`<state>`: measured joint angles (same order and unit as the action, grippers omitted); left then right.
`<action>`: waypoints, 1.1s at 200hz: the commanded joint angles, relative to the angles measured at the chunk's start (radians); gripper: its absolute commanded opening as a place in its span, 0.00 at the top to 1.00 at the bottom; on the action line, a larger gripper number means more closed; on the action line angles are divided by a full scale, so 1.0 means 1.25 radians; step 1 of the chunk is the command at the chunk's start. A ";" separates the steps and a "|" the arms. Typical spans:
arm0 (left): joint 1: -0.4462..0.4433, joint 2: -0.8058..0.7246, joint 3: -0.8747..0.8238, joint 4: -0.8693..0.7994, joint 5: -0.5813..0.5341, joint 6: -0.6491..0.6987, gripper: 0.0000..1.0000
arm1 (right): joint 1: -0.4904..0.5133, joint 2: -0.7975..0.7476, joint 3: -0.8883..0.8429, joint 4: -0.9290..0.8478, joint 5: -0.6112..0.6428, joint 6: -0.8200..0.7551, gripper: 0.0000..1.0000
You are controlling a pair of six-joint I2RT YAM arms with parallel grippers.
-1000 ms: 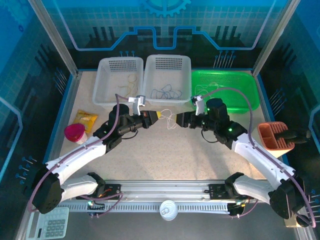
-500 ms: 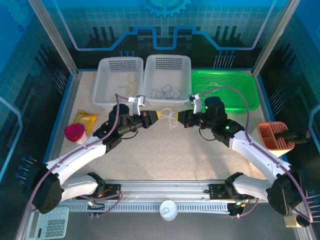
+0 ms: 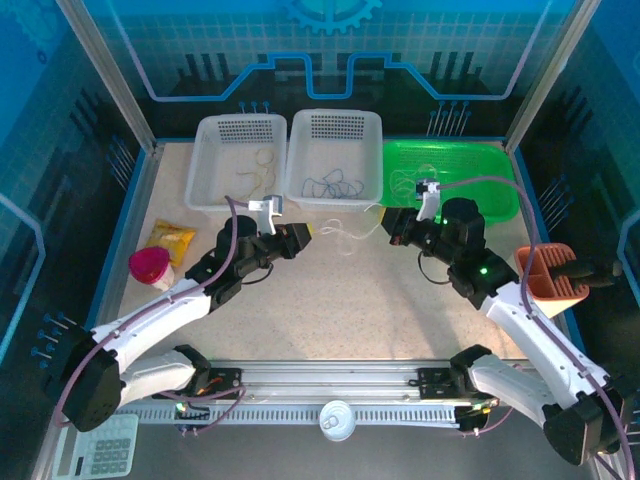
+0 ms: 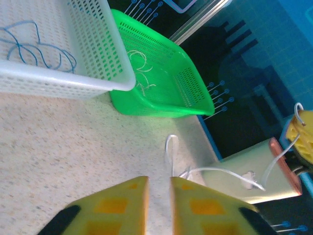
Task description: Untangle the cables
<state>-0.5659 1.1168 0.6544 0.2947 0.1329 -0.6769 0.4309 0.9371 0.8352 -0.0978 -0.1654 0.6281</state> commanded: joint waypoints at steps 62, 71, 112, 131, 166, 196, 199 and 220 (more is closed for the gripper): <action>0.001 -0.036 0.011 -0.033 0.014 0.069 0.14 | 0.014 0.033 0.126 -0.045 -0.041 -0.033 1.00; 0.001 -0.031 0.018 -0.038 0.029 0.076 0.12 | 0.017 0.035 0.136 -0.049 -0.047 -0.036 1.00; 0.001 -0.009 0.046 -0.038 0.067 0.076 0.09 | 0.036 0.048 0.180 -0.054 -0.072 -0.041 1.00; 0.000 -0.009 0.051 -0.032 0.070 0.079 0.08 | 0.045 0.056 0.200 -0.064 -0.064 -0.050 1.00; 0.000 -0.018 0.075 -0.042 0.104 0.125 0.08 | 0.055 0.068 0.217 -0.083 -0.064 -0.059 1.00; -0.008 -0.021 0.105 -0.043 0.158 0.176 0.07 | 0.067 0.074 0.224 -0.098 -0.061 -0.067 1.00; -0.010 -0.022 0.110 -0.042 0.164 0.182 0.08 | 0.069 0.075 0.224 -0.098 -0.061 -0.067 1.00; -0.019 -0.018 0.135 -0.037 0.200 0.215 0.08 | 0.081 0.088 0.230 -0.100 -0.061 -0.067 1.00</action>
<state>-0.5735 1.1004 0.7628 0.2371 0.2955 -0.4950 0.5091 1.0313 1.0866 -0.2028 -0.2398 0.5629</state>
